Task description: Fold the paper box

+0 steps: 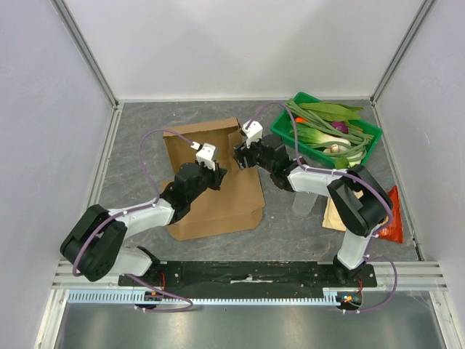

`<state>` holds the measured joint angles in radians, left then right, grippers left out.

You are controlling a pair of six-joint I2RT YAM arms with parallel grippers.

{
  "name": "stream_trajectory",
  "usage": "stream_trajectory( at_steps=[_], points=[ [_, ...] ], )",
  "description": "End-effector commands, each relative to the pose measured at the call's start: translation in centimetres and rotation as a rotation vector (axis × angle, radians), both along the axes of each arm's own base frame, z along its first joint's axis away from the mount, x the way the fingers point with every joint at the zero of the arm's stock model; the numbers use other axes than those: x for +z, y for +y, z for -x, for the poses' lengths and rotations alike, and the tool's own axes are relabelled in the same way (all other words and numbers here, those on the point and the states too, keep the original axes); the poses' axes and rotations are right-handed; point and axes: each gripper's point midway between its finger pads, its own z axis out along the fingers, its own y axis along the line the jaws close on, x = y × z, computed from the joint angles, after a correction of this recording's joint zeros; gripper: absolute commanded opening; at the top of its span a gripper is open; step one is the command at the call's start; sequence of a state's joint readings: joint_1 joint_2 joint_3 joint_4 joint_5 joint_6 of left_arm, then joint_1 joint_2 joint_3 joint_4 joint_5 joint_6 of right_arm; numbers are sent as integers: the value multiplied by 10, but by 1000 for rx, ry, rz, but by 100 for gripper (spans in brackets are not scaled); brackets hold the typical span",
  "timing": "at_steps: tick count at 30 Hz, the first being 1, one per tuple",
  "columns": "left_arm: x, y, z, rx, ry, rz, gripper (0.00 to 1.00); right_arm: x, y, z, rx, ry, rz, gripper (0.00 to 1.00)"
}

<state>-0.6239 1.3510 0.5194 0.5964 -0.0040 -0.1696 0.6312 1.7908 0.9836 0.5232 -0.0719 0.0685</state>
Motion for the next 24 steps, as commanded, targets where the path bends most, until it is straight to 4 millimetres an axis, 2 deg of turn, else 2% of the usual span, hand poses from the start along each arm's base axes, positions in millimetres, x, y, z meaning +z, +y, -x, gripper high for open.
stream_trajectory(
  at_steps=[1,3,7,9,10,12,14,19,24],
  points=[
    [-43,16,-3,186,238,13,10,24,12,-13,25,-84,-35,72],
    [-63,19,-3,237,316,8,7,22,13,-13,30,-84,-35,69],
    [-90,28,-2,334,407,-6,4,17,16,-12,54,-82,-41,66],
    [-94,30,-6,374,430,-4,2,16,15,-14,48,-88,-43,66],
    [-107,35,-1,398,480,-36,2,18,14,-16,41,-97,-53,66],
    [-108,29,-4,408,513,-17,2,19,14,-18,39,-95,-79,65],
    [-121,29,1,431,564,-27,2,20,12,-24,36,-101,-93,65],
    [-137,28,8,438,629,-33,2,16,17,-25,79,-114,-117,62],
    [-143,30,12,436,629,-39,2,16,19,-30,70,-137,-143,51]
  ],
)
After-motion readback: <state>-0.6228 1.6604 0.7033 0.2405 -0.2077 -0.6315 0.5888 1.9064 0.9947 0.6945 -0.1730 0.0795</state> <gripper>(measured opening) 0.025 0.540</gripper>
